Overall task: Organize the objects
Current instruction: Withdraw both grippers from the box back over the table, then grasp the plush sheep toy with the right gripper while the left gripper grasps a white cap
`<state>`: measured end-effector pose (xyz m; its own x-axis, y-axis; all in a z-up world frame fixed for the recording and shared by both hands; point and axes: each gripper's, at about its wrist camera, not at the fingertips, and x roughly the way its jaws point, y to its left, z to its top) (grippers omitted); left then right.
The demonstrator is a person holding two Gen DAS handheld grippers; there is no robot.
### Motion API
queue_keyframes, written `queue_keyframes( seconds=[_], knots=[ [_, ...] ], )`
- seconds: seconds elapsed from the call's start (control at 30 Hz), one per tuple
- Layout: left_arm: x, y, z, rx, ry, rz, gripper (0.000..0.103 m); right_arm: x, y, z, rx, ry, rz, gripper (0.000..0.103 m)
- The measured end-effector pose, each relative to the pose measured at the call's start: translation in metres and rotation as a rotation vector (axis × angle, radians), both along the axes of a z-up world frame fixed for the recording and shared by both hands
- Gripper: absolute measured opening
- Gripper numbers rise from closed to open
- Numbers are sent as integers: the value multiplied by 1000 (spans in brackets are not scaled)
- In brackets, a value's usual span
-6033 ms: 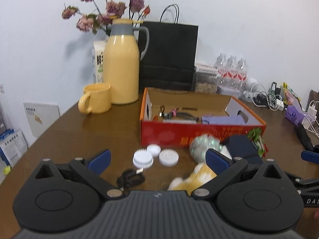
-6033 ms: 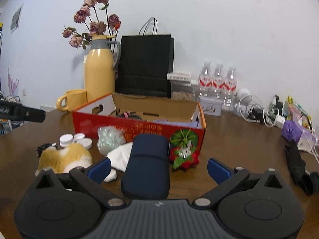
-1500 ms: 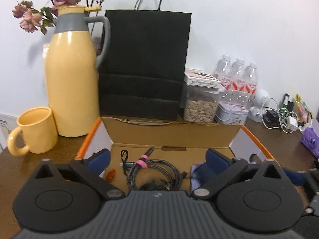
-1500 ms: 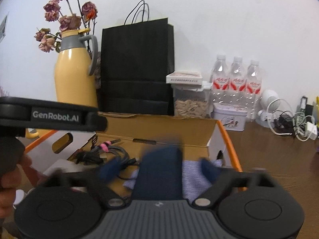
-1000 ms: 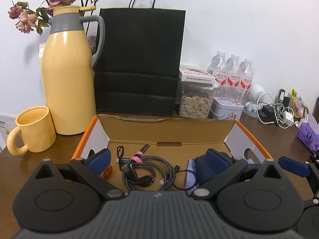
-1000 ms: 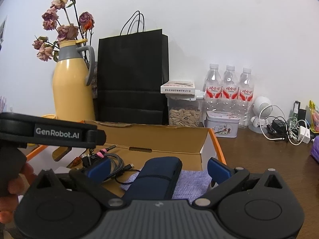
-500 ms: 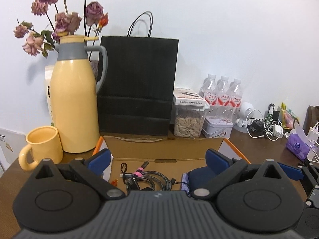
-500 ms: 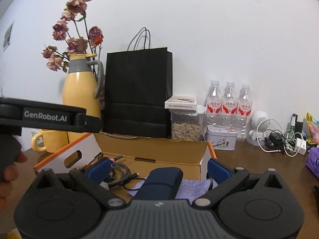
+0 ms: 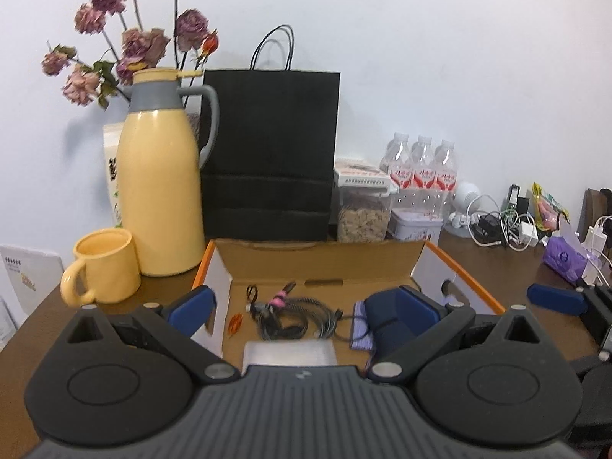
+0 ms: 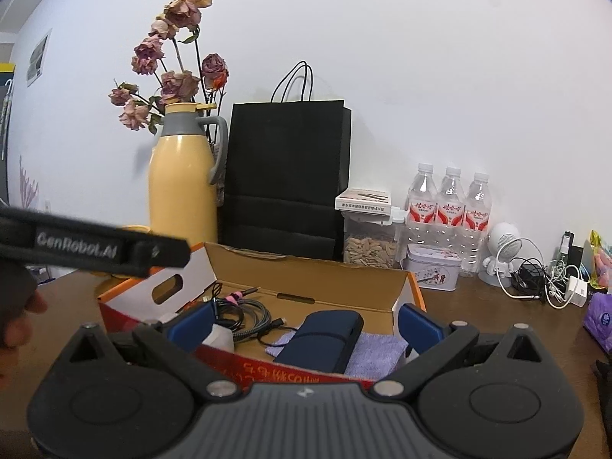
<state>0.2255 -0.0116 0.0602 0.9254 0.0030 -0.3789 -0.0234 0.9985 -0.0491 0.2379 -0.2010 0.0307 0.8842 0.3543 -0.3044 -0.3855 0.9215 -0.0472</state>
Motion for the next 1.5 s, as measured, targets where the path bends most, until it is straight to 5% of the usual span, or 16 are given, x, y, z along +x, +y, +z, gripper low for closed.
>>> queue_keyframes(
  seconds=[0.67,1.17,1.5],
  knots=[
    [-90,38,-8,28,68,75,103,-85,-10,-18,-33,86,31,103],
    [-157,88,-48,12,166,163,103,-124,34,-42,-78,202,135,103],
    [-167,108,-60,-36,193,180,103,-105,64,-63,-89,300,136,67]
  ],
)
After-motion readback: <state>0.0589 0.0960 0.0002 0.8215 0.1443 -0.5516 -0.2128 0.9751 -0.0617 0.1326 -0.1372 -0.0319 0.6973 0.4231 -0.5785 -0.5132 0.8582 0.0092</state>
